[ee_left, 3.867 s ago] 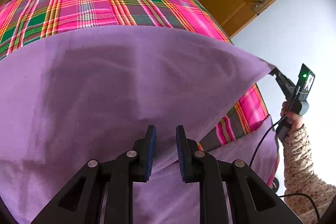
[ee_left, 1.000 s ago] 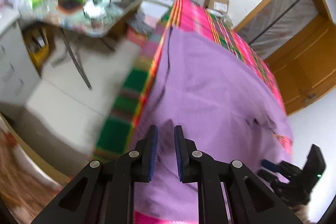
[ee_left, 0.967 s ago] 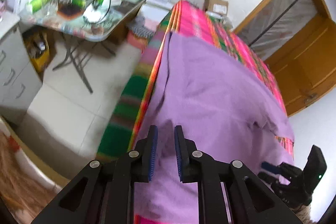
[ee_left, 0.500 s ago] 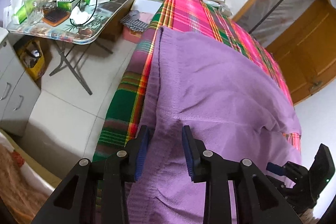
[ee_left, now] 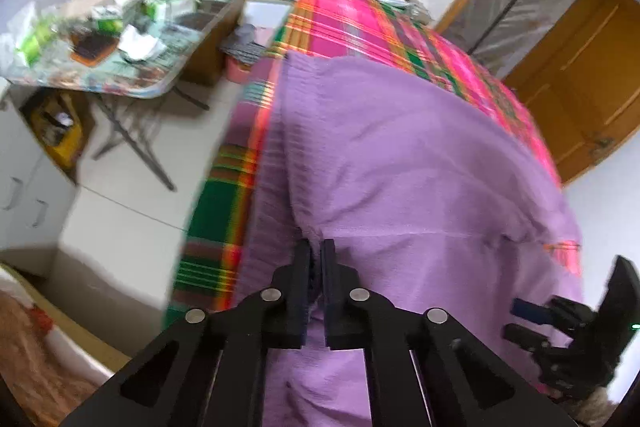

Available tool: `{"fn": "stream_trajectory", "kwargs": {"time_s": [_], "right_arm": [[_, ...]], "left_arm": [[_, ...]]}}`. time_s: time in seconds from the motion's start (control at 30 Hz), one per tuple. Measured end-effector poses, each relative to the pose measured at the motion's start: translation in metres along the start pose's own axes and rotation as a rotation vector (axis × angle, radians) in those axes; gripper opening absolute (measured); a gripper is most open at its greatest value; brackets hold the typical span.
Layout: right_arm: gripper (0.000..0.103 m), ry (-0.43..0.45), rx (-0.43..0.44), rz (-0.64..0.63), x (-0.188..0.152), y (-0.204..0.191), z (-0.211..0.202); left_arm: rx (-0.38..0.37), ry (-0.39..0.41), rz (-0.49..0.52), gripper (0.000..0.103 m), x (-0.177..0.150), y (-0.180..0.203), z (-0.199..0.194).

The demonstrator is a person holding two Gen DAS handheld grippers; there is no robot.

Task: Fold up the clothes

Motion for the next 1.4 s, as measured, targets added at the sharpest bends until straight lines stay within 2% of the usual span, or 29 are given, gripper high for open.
{"fn": "stream_trajectory", "kwargs": {"time_s": [0.17, 0.3, 0.4, 0.53, 0.63, 0.7, 0.83, 0.97, 1.03, 1.13, 1.2, 1.3, 1.4], "right_arm": [[0.031, 0.004, 0.025, -0.004, 0.001, -0.006, 0.0], [0.031, -0.007, 0.027, -0.014, 0.003, -0.01, 0.004], [0.031, 0.003, 0.024, -0.027, 0.006, -0.012, 0.0], [0.031, 0.006, -0.001, -0.066, 0.012, -0.011, -0.004], [0.031, 0.037, -0.035, -0.121, 0.024, -0.013, -0.019], [0.031, 0.069, -0.056, -0.166, 0.035, -0.013, -0.032], [0.031, 0.139, -0.12, -0.243, 0.062, -0.01, -0.057], [0.031, 0.217, -0.118, -0.228, 0.1, -0.006, -0.079], [0.031, 0.253, -0.141, -0.228, 0.118, -0.004, -0.086], [0.031, 0.295, -0.169, -0.235, 0.143, 0.0, -0.091], [0.031, 0.282, -0.167, -0.228, 0.153, 0.009, -0.082], [0.031, 0.217, -0.214, -0.203, 0.157, 0.032, -0.051], [0.031, 0.137, -0.24, -0.194, 0.157, 0.053, -0.013]], "left_arm": [[-0.007, 0.057, -0.032, 0.004, 0.001, -0.012, -0.02], [-0.002, 0.019, -0.08, 0.004, -0.005, -0.022, -0.005], [0.022, 0.019, -0.061, 0.005, -0.003, -0.021, 0.0], [0.007, 0.009, -0.077, 0.007, -0.003, -0.023, 0.001], [0.012, -0.005, -0.071, 0.008, -0.002, -0.021, 0.0], [0.03, -0.001, -0.057, 0.014, 0.001, -0.02, -0.003], [0.026, 0.042, -0.037, 0.022, 0.02, -0.016, -0.015], [0.033, 0.1, 0.024, 0.022, 0.054, -0.002, -0.028], [0.005, 0.134, 0.06, 0.023, 0.078, 0.01, -0.034], [0.021, 0.158, 0.113, 0.025, 0.107, 0.024, -0.035], [0.019, 0.164, 0.15, 0.025, 0.12, 0.032, -0.032], [0.053, 0.153, 0.208, 0.025, 0.13, 0.04, -0.015], [0.092, 0.103, 0.247, 0.025, 0.129, 0.041, 0.012]]}}
Point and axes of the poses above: each gripper's, at about its wrist camera, not at the fingertips, and z roughly the way its jaws point, y to its right, x to its top, the point moved 6 cm from there along z, roughly the way its jaws point, and after that the axes turned 4 degrees about z, right-handed, at the moved point
